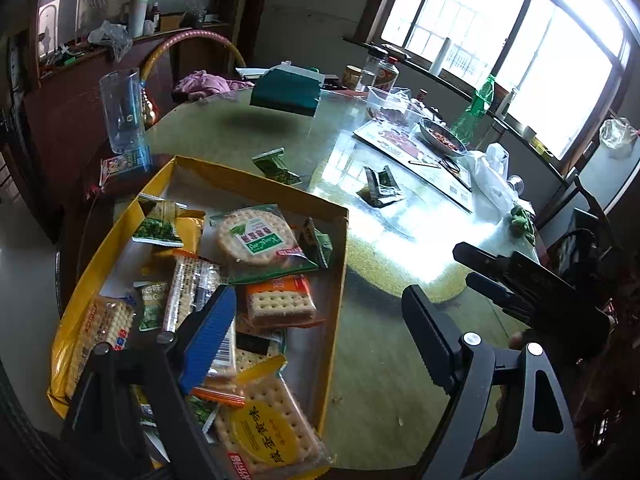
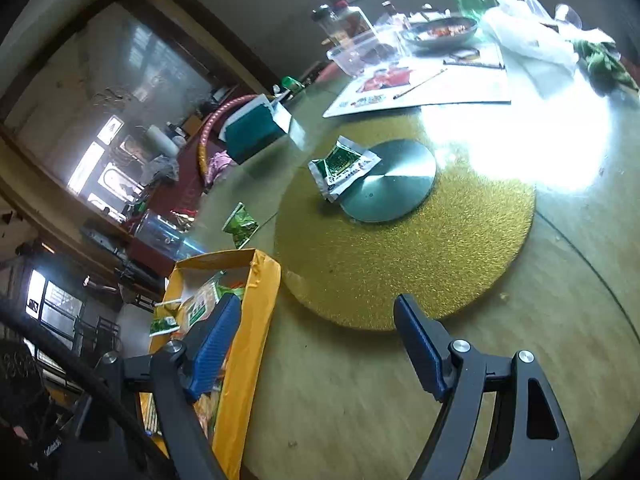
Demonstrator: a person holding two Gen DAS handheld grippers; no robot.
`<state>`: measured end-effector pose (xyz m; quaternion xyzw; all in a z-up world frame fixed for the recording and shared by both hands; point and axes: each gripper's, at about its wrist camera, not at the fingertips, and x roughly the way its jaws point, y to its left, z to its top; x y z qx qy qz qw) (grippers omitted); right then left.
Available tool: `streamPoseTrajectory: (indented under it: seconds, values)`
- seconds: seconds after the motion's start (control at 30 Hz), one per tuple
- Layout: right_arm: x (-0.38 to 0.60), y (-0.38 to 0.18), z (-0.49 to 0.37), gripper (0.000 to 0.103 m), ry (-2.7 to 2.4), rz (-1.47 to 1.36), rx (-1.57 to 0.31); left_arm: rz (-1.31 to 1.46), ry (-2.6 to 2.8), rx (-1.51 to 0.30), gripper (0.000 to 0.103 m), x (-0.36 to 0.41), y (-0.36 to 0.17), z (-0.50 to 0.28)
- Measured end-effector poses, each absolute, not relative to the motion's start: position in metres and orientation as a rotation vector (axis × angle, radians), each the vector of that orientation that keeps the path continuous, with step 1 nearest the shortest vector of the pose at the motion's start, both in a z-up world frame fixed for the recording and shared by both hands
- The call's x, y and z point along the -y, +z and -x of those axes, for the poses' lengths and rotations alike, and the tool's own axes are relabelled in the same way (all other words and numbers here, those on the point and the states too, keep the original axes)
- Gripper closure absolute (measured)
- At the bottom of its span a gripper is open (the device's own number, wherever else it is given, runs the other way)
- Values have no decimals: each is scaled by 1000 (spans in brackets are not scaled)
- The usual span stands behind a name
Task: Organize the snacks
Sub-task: 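Move both open tools back toward the lazy susan, then grasp the white-green printed snack pouch with the right tool and lift it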
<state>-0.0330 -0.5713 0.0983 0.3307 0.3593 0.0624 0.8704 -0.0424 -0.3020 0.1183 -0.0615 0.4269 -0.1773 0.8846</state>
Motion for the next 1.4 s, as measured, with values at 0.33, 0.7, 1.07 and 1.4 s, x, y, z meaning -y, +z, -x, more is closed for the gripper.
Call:
streamPoseTrajectory:
  seconds: [0.33,0.7,1.07,1.4]
  values:
    - [556,75,-35,24,23,-606,-869,198,-359,-904,18,274,117,31]
    - [560,71,-96,24,-59,-670,-919,254,-344,-925,18,244,107,23]
    - [585,79,-150,23,-198,-800,-945,259,-363,-927,18,237,106,22]
    - [554,79,-163,33,-286,-410,-974,232,-324,-932,18,239,104,24]
